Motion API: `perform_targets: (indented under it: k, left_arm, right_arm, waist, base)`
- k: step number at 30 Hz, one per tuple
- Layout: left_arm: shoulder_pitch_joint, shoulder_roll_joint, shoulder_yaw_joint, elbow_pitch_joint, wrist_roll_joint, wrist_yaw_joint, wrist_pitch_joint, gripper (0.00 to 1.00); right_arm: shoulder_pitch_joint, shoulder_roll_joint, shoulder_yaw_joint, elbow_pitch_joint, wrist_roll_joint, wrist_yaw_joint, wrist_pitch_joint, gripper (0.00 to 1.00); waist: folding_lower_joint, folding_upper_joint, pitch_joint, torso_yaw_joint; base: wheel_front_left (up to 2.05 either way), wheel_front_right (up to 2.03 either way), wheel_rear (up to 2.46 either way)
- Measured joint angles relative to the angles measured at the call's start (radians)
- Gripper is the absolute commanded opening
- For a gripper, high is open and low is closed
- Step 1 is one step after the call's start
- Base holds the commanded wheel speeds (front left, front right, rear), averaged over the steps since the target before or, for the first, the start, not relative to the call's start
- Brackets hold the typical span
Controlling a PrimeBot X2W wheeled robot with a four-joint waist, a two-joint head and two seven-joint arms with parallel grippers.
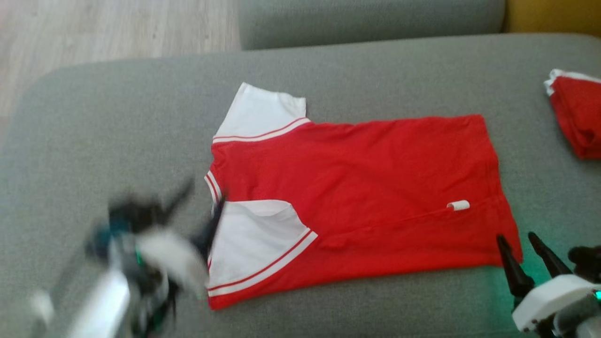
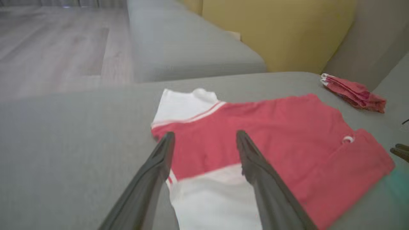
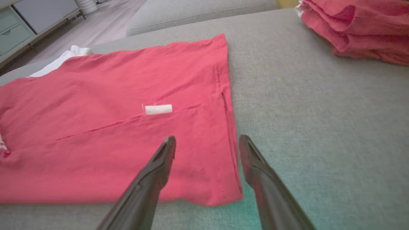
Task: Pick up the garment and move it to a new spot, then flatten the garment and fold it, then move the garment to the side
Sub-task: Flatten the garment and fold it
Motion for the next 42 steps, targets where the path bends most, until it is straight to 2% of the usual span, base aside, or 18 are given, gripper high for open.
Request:
perform_targets:
  k: [4, 7, 11, 16, 21, 26, 42]
  left_arm:
    - [-0.292, 0.013, 0.001, 0.019, -0.040, -0.055, 0.120, 1.00]
    - [-0.487, 0.033, -0.010, 0.107, -0.070, -0.078, 0.209, 1.00]
    - [-0.698, 0.078, -0.063, 0.255, -0.104, -0.086, 0.291, 1.00]
    - [-0.883, 0.113, -0.165, 0.420, -0.162, -0.092, 0.306, 1.00]
    - [-0.965, 0.148, -0.234, 0.583, -0.207, -0.094, 0.324, 1.00]
    - [-1.018, 0.169, -0.287, 0.681, -0.235, -0.094, 0.331, 1.00]
    - [-1.084, 0.212, -0.416, 0.791, -0.296, -0.094, 0.281, 1.00]
  right_arm:
    - [-0.039, 0.009, -0.006, -0.039, -0.029, 0.000, 0.003, 1.00]
    - [-0.095, 0.009, -0.010, -0.076, -0.039, 0.000, 0.007, 1.00]
    - [-0.160, 0.011, -0.010, -0.119, -0.049, 0.000, 0.014, 1.00]
    - [-0.194, 0.022, -0.012, -0.145, -0.054, 0.000, 0.014, 1.00]
    - [-0.205, 0.032, -0.017, -0.155, -0.054, 0.000, 0.006, 1.00]
    - [-0.226, 0.039, -0.018, -0.162, -0.054, 0.000, -0.004, 1.00]
    - [-0.257, 0.054, -0.032, -0.162, -0.063, 0.000, -0.021, 1.00]
  waist:
    - [0.0000, 0.0000, 0.053, -0.003]
    - [0.0000, 0.0000, 0.101, -0.014]
    - [0.0000, 0.0000, 0.173, -0.040]
    - [0.0000, 0.0000, 0.263, -0.083]
    - [0.0000, 0.0000, 0.336, -0.130]
    - [0.0000, -0.0001, 0.392, -0.167]
    - [0.0000, -0.0001, 0.444, -0.209]
  base:
    - [0.00, 0.00, 0.00]
    - [0.00, 0.00, 0.00]
    - [0.00, 0.00, 0.00]
    - [0.00, 0.00, 0.00]
    - [0.00, 0.00, 0.00]
    - [0.00, 0.00, 0.00]
    - [0.00, 0.00, 0.00]
